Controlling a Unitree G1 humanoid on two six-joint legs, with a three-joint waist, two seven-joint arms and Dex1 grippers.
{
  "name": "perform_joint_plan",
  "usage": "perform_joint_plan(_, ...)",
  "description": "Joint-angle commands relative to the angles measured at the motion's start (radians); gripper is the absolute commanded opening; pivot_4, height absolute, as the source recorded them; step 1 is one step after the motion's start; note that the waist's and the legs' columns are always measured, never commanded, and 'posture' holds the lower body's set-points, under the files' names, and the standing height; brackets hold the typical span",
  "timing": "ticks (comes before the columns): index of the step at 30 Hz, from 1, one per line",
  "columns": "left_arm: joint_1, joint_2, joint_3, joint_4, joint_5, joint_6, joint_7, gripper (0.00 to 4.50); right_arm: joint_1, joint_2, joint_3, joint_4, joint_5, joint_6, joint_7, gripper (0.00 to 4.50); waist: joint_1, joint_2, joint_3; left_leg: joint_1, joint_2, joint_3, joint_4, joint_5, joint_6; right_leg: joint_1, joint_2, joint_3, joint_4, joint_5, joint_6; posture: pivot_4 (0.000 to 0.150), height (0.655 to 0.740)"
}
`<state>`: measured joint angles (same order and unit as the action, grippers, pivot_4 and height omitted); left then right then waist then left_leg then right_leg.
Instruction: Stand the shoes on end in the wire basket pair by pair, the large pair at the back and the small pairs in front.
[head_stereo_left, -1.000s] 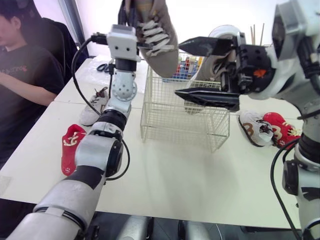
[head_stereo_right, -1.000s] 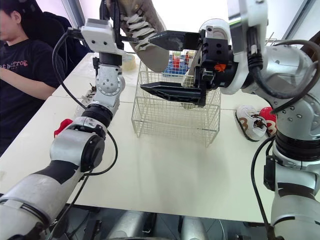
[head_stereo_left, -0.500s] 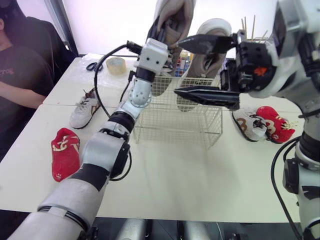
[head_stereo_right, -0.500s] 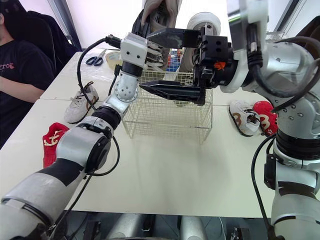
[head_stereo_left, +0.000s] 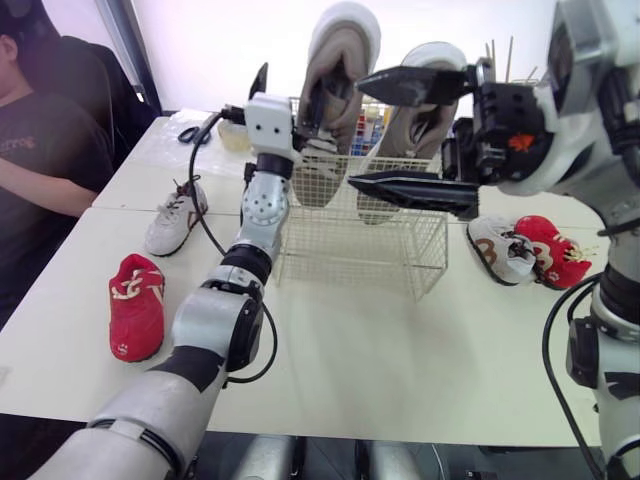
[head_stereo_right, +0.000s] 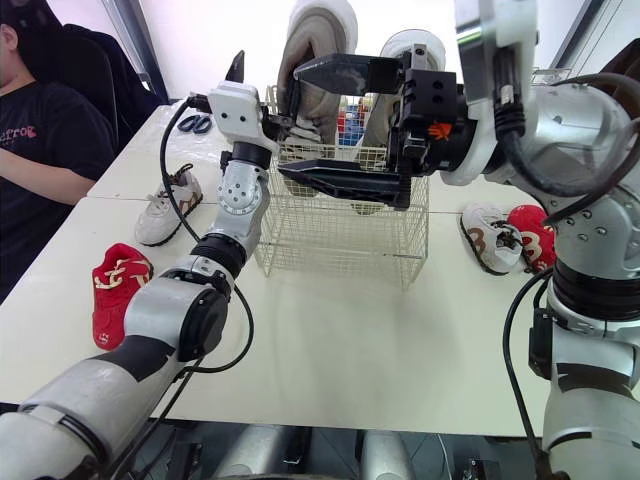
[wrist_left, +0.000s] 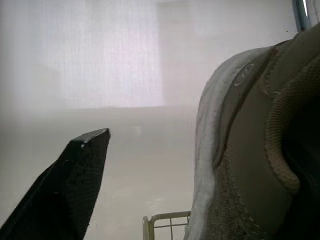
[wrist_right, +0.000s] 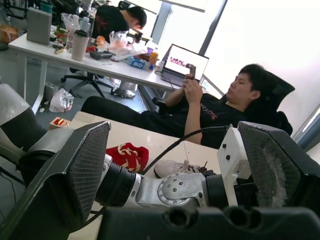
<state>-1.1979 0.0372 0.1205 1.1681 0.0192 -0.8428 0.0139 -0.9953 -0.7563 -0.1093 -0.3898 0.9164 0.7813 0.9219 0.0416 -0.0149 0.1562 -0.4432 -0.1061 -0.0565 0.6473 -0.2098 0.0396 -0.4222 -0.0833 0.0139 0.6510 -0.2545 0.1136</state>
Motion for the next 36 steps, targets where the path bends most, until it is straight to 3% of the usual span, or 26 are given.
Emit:
perform_joint_plan(1,0.061,-0.013,0.015,-0.050,-0.055,0.058,-0.075,4.48,-0.005,0.007,-0.008,-0.003,-0.006,-0.028,0.007,4.50,0.000,0.000,0.000,0.000,0.000,0.000,0.000,0.000,0.000,0.000,0.000,0.000,0.000,0.000,0.000,0.150,0.7400)
perform_joint_plan(6,0.179,-0.013,0.005,-0.253,-0.135,0.183,-0.212,4.48,0.002,0.012,-0.006,0.006,-0.016,-0.044,0.017,4.50,-0.002,0.002,-0.001,0.002,0.000,0.000,0.000,0.000,0.000,0.002,0.000,0.000,0.000,0.000,0.000,0.150,0.7400)
perform_joint_plan(9,0.296,-0.014,-0.008,-0.490,-0.221,0.412,-0.282,4.48,0.007,0.015,-0.004,0.016,-0.023,-0.058,0.026,4.50,-0.003,0.002,-0.001,0.001,0.000,0.000,0.000,0.000,0.000,0.001,0.000,0.000,0.000,0.000,0.000,0.150,0.7400)
perform_joint_plan(18,0.557,0.061,-0.005,-1.110,-0.388,0.952,-0.282,4.48,0.015,0.024,0.005,0.060,-0.063,-0.107,0.068,4.50,-0.005,0.002,-0.001,0.001,0.001,0.000,-0.001,0.000,0.000,0.000,0.001,0.001,-0.001,0.000,0.000,0.150,0.7400)
perform_joint_plan(25,0.668,0.342,0.148,-1.469,-0.723,1.373,-0.375,4.48,0.096,-0.073,-0.063,0.107,-0.198,-0.077,-0.087,4.50,-0.005,0.003,0.000,-0.001,0.002,0.000,-0.002,-0.001,-0.002,-0.003,0.001,0.001,-0.001,0.000,-0.001,0.150,0.7400)
perform_joint_plan(32,0.692,0.598,0.274,-1.562,-1.051,1.643,-0.507,4.48,0.249,-0.161,-0.141,0.155,-0.368,0.067,-0.363,4.50,-0.002,0.004,0.000,0.000,0.001,0.000,-0.002,-0.001,-0.003,-0.004,0.001,0.001,-0.003,-0.002,-0.004,0.150,0.7400)
perform_joint_plan(36,0.709,0.669,0.264,-1.584,-1.132,1.695,-0.581,4.48,0.376,-0.157,-0.180,0.153,-0.440,0.140,-0.477,4.50,-0.003,0.004,0.001,0.000,0.001,0.000,-0.002,-0.001,-0.003,-0.003,0.001,0.001,-0.003,-0.002,-0.004,0.150,0.7400)
